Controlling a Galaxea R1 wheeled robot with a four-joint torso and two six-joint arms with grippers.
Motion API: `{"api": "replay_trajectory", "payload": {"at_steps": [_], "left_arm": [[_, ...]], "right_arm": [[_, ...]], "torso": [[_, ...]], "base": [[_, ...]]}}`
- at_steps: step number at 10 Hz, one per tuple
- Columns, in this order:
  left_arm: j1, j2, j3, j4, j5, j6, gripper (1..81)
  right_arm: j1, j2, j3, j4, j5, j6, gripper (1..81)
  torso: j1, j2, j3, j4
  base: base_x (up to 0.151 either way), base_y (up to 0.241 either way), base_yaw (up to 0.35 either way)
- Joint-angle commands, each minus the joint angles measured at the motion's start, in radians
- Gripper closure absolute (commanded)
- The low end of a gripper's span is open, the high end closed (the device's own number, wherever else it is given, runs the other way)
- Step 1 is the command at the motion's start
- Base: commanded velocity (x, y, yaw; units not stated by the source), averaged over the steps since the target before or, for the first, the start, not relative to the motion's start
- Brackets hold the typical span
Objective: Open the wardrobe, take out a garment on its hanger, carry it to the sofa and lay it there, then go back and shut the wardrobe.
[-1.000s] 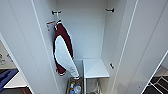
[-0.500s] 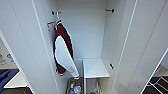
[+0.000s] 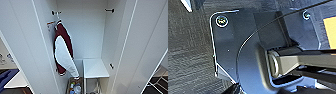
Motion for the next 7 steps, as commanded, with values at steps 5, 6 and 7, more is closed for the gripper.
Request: {"api": "replay_trajectory", "payload": {"at_steps": [5, 6, 7], "left_arm": [[-0.165, -0.602, 0.516, -0.024, -0.07, -0.245, 1.0], [-0.191, -0.655, 0.525, -0.024, -0.07, -0.289, 1.0], [-0.217, -0.699, 0.532, -0.026, -0.072, -0.329, 1.0]], "right_arm": [[0.224, -0.394, 0.235, 0.019, -0.008, 0.211, 1.0], [0.253, -0.431, 0.248, 0.02, 0.002, 0.24, 1.0], [0.282, -0.46, 0.25, 0.02, 0.007, 0.275, 1.0]], "torso": [[0.0, 0.0, 0.0, 0.0], [0.0, 0.0, 0.0, 0.0], [0.0, 0.0, 0.0, 0.0]], "base": [[0.0, 0.0, 0.0], [0.0, 0.0, 0.0], [0.0, 0.0, 0.0]]}}
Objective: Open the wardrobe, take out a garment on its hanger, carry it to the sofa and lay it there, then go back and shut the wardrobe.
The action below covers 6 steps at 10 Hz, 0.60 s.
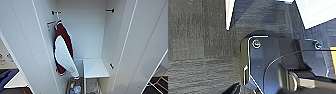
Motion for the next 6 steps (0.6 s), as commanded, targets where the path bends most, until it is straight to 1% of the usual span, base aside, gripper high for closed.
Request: {"api": "replay_trajectory", "payload": {"at_steps": [1, 2, 3, 4, 5, 6], "left_arm": [[-0.167, -0.221, 0.064, -0.012, -0.016, -0.195, 1.0], [-0.193, -0.266, 0.066, -0.01, -0.042, -0.252, 1.0], [-0.222, -0.303, 0.068, -0.01, -0.059, -0.281, 1.0], [-0.256, -0.334, 0.066, -0.012, -0.059, -0.304, 1.0], [-0.29, -0.358, 0.066, -0.01, -0.056, -0.324, 1.0], [-0.322, -0.378, 0.066, -0.012, -0.05, -0.325, 1.0]], "right_arm": [[0.151, -0.13, 0.022, 0.019, 0.011, 0.129, 1.0], [0.195, -0.158, 0.028, 0.019, 0.011, 0.162, 1.0], [0.234, -0.174, 0.024, 0.02, 0.008, 0.198, 1.0], [0.281, -0.187, 0.004, 0.02, 0.0, 0.239, 1.0], [0.332, -0.19, -0.025, 0.02, -0.009, 0.264, 1.0], [0.384, -0.191, -0.053, 0.025, -0.018, 0.275, 1.0]], "torso": [[0.0, 0.0, 0.0, 0.0], [0.0, 0.0, 0.0, 0.0], [0.0, 0.0, 0.0, 0.0], [0.0, 0.0, 0.0, 0.0], [0.001, 0.001, 0.0, 0.0], [0.001, 0.001, -0.001, 0.0]], "base": [[0.0, 0.0, 0.0], [0.0, 0.0, 0.0], [0.0, 0.0, 0.0], [0.0, 0.0, 0.0], [0.0, 0.0, 0.0], [0.0, 0.0, 0.0]]}}
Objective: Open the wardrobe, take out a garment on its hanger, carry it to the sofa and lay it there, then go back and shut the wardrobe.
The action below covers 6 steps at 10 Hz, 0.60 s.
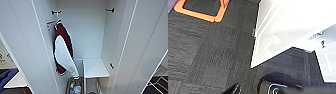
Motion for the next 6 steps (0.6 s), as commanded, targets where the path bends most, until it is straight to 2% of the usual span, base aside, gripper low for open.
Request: {"api": "replay_trajectory", "payload": {"at_steps": [1, 2, 4, 6], "left_arm": [[-0.141, -0.134, -0.014, -0.007, 0.018, -0.045, 1.0], [-0.159, -0.151, -0.018, -0.007, 0.018, -0.056, 1.0], [-0.204, -0.189, -0.03, -0.008, 0.02, -0.1, 1.0], [-0.257, -0.204, -0.058, -0.007, 0.02, -0.207, 1.0]], "right_arm": [[0.224, -0.091, -0.103, 0.019, -0.056, 0.064, 1.0], [0.276, -0.1, -0.136, 0.028, -0.064, 0.09, 1.0], [0.409, -0.114, -0.18, 0.054, -0.163, 0.114, 1.0], [0.514, -0.12, -0.176, 0.142, -0.24, 0.115, 1.0]], "torso": [[0.0, 0.0, 0.0, 0.0], [0.0, 0.0, 0.0, 0.0], [0.0, 0.001, -0.001, 0.0], [0.0, 0.001, -0.001, 0.0]], "base": [[0.0, 0.0, 0.0], [0.0, 0.0, 0.0], [0.0, 0.0, 0.0], [0.0, 0.0, 0.0]]}}
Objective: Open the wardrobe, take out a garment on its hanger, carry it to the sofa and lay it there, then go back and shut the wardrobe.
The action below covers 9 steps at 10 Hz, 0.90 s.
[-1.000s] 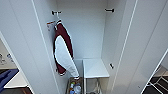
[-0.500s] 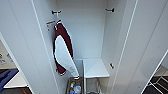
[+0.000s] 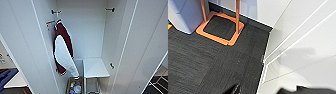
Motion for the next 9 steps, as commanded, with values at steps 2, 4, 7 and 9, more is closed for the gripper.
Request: {"api": "replay_trajectory", "payload": {"at_steps": [2, 4, 7, 9], "left_arm": [[-0.178, -0.056, -0.048, -0.005, 0.068, -0.106, 1.0], [-0.272, 0.027, -0.045, 0.002, 0.184, -0.106, 1.0], [-0.329, 0.23, -0.048, 0.015, 0.284, -0.098, 1.0], [-0.332, 0.375, -0.073, 0.027, 0.329, -0.094, 1.0]], "right_arm": [[0.228, -0.066, 0.003, 0.166, -0.174, 0.029, 1.0], [0.195, -0.003, 0.024, 0.205, -0.176, 0.029, 1.0], [0.134, 0.086, 0.072, 0.221, -0.17, 0.029, 1.0], [0.077, 0.173, 0.142, 0.232, -0.138, 0.027, 1.0]], "torso": [[0.0, 0.0, 0.0, 0.0], [0.001, 0.0, 0.0, 0.0], [0.001, 0.001, -0.001, 0.0], [0.002, 0.001, -0.001, 0.0]], "base": [[0.0, 0.0, 0.0], [0.0, 0.0, 0.0], [0.0, 0.0, 0.0], [0.0, 0.0, 0.0]]}}
